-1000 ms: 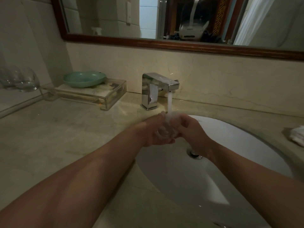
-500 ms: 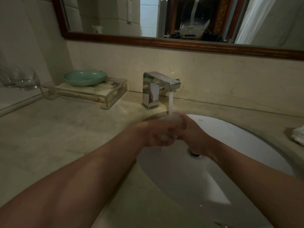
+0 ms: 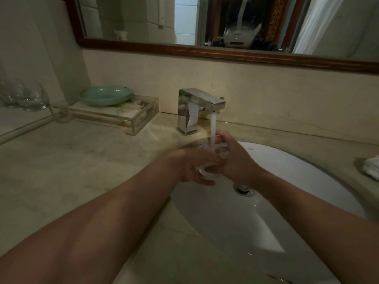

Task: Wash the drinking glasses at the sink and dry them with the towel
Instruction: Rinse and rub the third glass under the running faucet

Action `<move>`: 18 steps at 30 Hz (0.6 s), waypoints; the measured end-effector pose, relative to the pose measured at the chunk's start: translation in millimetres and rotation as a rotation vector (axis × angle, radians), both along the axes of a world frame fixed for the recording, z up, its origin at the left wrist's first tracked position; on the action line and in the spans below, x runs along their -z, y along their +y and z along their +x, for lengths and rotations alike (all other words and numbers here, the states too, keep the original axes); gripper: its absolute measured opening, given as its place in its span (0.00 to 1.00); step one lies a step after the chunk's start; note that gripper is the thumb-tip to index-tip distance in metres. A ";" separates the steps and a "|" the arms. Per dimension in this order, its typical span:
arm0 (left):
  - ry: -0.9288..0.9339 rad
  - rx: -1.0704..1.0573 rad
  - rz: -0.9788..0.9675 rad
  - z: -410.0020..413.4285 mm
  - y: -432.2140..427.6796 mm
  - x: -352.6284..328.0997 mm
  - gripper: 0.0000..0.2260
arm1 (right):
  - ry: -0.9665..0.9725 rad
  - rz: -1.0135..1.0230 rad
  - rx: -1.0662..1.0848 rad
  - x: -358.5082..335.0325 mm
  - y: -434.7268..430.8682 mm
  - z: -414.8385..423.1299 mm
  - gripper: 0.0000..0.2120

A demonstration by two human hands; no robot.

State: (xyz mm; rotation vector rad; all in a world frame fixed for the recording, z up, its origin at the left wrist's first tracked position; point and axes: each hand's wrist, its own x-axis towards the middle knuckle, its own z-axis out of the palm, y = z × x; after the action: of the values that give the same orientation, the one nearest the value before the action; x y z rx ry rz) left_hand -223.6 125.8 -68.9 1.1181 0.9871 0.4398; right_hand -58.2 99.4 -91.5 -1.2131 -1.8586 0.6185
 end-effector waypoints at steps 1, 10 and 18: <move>-0.011 -0.008 0.000 -0.8 -0.5 0.4 0.14 | 0.018 -0.015 0.004 -0.2 0.0 -1.6 0.49; 0.079 -0.059 0.025 2.7 4.2 2.9 0.17 | 0.253 -0.202 0.011 -11.0 6.4 8.1 0.37; 0.138 0.059 0.082 5.5 7.1 2.2 0.24 | 0.580 -0.260 0.222 -55.7 63.4 -11.9 0.27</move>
State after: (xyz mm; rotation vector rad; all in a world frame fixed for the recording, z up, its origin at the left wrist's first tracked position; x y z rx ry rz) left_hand -218.1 132.9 -71.1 1.2616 1.0611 0.3615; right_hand -70.1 162.8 -35.8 -1.2176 -1.1698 0.9855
